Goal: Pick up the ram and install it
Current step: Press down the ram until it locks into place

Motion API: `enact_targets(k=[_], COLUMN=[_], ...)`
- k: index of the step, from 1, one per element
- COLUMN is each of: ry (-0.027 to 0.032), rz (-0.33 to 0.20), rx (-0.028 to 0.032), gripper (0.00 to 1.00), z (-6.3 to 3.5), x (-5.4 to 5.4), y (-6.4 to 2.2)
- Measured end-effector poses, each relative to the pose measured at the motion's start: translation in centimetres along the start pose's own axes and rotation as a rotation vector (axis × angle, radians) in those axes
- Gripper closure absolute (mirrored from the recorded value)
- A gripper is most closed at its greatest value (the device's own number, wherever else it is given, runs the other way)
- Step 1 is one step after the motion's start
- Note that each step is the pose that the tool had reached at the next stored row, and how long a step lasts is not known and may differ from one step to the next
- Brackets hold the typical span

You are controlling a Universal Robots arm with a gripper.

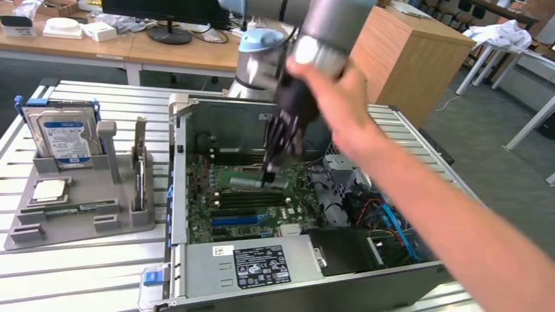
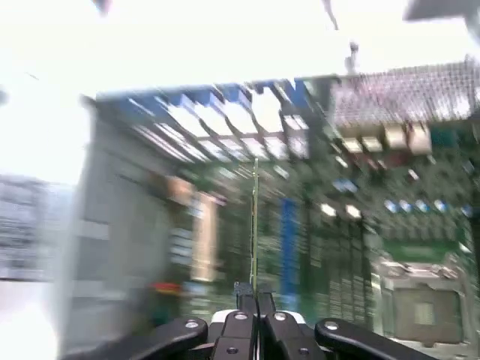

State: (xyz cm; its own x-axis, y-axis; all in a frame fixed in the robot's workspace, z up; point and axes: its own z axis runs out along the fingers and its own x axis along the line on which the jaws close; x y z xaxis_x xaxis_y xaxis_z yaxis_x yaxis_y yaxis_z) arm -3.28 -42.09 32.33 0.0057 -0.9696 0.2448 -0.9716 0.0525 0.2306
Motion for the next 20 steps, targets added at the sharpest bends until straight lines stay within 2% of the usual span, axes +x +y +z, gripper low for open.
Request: enact_targets(k=[2,4,5,6,7,20], ry=[0.0624,0.1089,0.1294,0.1451,0.1528,0.1527], rz=[0.009,0.016,0.019,0.021,0.023,0.023], rx=[-0.0236,-0.0412,-0.0490,-0.0550,-0.0579,-0.0578], gripper=[0.88,0.88,0.88,0.88,0.88,0.88], z=[-2.82,-5.00,-5.95,-6.68,-7.04,-7.03], x=[0.2,-0.2,-0.4,-0.6,-0.7,-0.7], y=[0.49,0.66,0.71,0.75,0.77,0.77])
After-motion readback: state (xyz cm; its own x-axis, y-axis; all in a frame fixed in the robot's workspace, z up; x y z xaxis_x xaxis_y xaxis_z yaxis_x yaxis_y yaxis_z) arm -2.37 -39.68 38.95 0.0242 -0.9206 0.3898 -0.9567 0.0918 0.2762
